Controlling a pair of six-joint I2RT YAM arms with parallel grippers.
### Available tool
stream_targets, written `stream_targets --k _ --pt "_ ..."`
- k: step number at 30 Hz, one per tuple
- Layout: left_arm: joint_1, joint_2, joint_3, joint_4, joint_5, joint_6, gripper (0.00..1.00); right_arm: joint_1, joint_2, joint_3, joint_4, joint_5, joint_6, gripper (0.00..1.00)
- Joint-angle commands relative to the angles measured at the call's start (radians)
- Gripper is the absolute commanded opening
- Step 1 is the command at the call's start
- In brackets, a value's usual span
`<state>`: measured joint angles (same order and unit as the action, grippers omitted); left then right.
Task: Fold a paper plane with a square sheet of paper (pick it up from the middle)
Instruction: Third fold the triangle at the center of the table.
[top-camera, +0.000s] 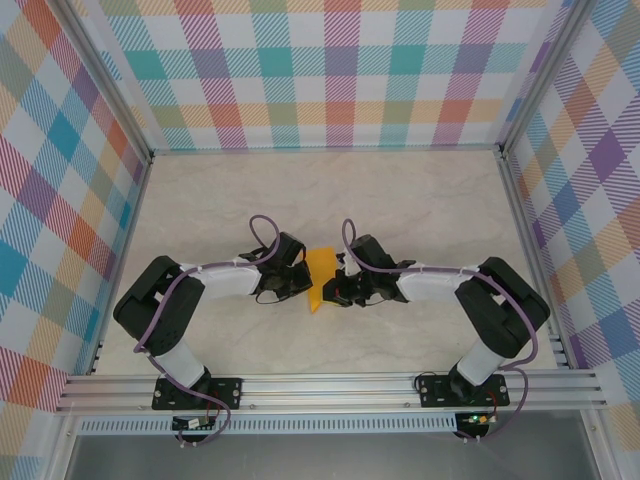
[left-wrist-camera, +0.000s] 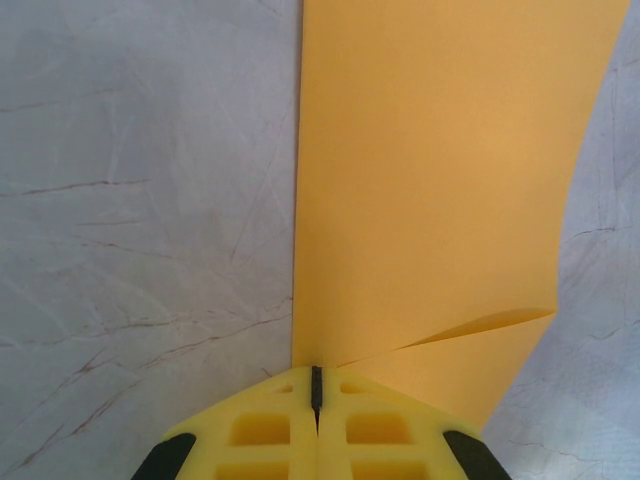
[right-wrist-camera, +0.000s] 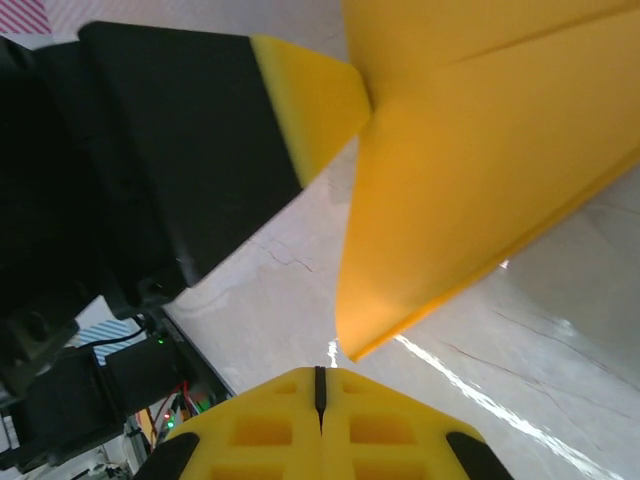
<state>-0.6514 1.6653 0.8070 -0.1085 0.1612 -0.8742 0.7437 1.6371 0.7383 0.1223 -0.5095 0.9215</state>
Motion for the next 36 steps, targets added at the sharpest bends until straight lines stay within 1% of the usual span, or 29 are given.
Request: stream_targets --k 1,6,13,17,23,32,36 --pt "-0.007 0.035 -0.011 -0.123 -0.054 0.008 0.00 0.016 0.048 0.013 0.074 -0.024 0.032 0.00" --pt "-0.008 0.035 -0.012 -0.123 -0.054 0.007 0.00 0.029 0.093 0.042 0.083 -0.023 0.036 0.00" --pt "-0.009 0.037 -0.012 -0.120 -0.054 0.006 0.00 0.031 0.136 0.020 0.099 -0.027 0.031 0.00" --pt "-0.010 0.037 -0.014 -0.118 -0.055 0.004 0.00 0.032 0.139 0.015 0.088 -0.016 0.028 0.00" --pt "-0.011 0.033 -0.016 -0.117 -0.055 0.004 0.00 0.031 0.142 0.018 0.017 0.022 0.003 0.00" --pt "-0.011 0.034 -0.018 -0.117 -0.056 0.007 0.00 0.031 0.181 0.015 0.028 0.028 -0.001 0.00" --pt "-0.011 0.031 -0.018 -0.118 -0.055 0.007 0.00 0.032 0.144 0.010 0.032 0.021 0.002 0.00"
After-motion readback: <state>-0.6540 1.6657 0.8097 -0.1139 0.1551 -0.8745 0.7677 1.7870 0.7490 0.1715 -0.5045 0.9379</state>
